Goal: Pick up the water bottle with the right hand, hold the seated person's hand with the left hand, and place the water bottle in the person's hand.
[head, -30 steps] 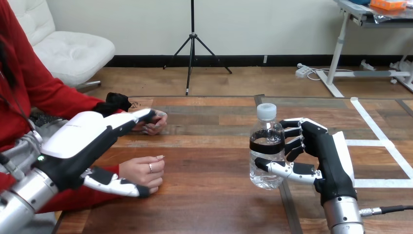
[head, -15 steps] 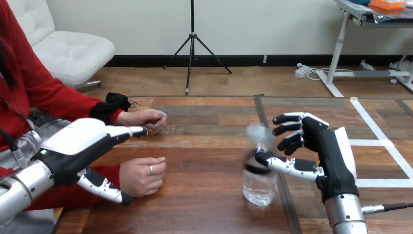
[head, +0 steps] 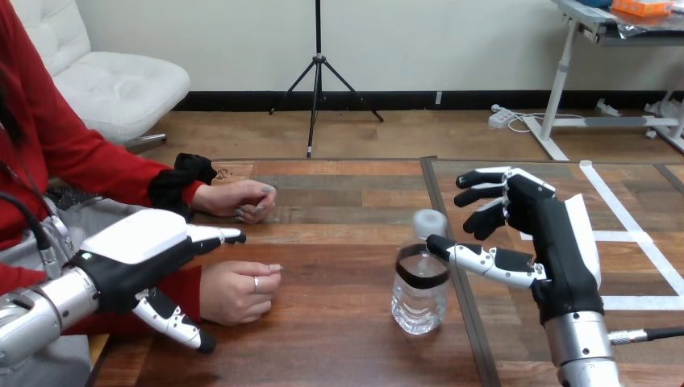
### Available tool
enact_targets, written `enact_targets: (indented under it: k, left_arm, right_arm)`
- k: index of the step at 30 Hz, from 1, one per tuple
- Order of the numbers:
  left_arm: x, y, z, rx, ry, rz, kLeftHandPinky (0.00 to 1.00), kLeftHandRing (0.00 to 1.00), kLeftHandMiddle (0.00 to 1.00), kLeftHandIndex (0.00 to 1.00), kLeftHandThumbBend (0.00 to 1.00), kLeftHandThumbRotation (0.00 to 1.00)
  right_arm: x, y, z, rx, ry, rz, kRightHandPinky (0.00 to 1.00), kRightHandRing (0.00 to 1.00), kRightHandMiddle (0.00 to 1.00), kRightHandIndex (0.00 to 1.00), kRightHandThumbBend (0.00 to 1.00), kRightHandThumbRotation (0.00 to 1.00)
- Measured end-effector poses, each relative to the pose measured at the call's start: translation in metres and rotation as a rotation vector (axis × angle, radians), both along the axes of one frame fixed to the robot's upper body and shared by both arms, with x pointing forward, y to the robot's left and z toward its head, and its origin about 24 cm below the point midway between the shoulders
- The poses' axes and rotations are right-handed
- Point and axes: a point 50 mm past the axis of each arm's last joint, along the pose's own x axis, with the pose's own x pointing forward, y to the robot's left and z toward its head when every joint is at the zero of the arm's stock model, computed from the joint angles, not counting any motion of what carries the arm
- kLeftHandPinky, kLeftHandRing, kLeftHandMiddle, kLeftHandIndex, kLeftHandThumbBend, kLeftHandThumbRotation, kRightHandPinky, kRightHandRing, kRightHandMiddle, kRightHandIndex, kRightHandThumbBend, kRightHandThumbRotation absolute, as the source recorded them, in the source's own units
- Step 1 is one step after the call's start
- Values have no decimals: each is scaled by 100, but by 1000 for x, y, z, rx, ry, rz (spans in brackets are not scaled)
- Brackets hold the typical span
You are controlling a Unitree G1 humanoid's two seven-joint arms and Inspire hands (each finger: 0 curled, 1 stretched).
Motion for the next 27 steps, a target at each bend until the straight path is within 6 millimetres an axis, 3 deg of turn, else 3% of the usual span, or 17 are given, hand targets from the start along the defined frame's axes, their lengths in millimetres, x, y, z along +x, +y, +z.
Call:
enact_targets:
  k: [27]
  left_arm:
    - [-3, 8, -16, 77, 18, 32, 80, 89, 89, 91, 100, 38]
  right_arm:
    - [-10, -2, 12, 18, 10, 5, 33, 41, 56, 59, 92, 0]
